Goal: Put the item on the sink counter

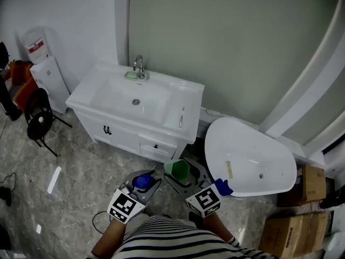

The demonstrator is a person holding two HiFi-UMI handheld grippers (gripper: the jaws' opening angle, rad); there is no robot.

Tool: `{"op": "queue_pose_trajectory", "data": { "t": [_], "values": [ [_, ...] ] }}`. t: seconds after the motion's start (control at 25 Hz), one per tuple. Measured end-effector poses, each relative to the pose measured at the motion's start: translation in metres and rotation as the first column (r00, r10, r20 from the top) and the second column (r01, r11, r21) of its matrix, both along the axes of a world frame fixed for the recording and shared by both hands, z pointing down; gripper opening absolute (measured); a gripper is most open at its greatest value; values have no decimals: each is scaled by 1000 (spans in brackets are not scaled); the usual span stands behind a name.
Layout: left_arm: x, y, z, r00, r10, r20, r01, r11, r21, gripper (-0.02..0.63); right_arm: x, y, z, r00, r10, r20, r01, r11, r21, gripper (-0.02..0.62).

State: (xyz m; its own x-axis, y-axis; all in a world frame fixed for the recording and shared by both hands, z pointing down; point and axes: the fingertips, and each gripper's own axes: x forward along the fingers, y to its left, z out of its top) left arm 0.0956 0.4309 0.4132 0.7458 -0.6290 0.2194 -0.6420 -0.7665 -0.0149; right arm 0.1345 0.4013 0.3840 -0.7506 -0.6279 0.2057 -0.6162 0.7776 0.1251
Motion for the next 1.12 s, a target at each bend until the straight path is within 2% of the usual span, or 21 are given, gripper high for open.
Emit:
{"op": "queue_pose_trajectory", "data": {
  "t": [0.36, 0.6, 0.84, 1.12],
  "values": [
    [-59, -56, -3, 1000, 30, 8, -30, 999, 18, 137, -52, -62, -4, 999, 34, -18, -34, 999, 11, 321],
    [-102, -81, 3, 999, 33, -5, -33, 999, 22, 137, -91, -81, -2, 998, 46, -37, -46, 999, 22, 321],
    [-115, -89, 11, 997, 68, -33, -68, 998, -1, 137, -104, -88, 6, 995, 73, -61, -73, 997, 1, 321],
    [-116, -112, 17, 996, 71, -50, -72, 997, -21, 137, -99, -113, 8, 993, 92, -72, -93, 995, -17, 320]
  ]
}}
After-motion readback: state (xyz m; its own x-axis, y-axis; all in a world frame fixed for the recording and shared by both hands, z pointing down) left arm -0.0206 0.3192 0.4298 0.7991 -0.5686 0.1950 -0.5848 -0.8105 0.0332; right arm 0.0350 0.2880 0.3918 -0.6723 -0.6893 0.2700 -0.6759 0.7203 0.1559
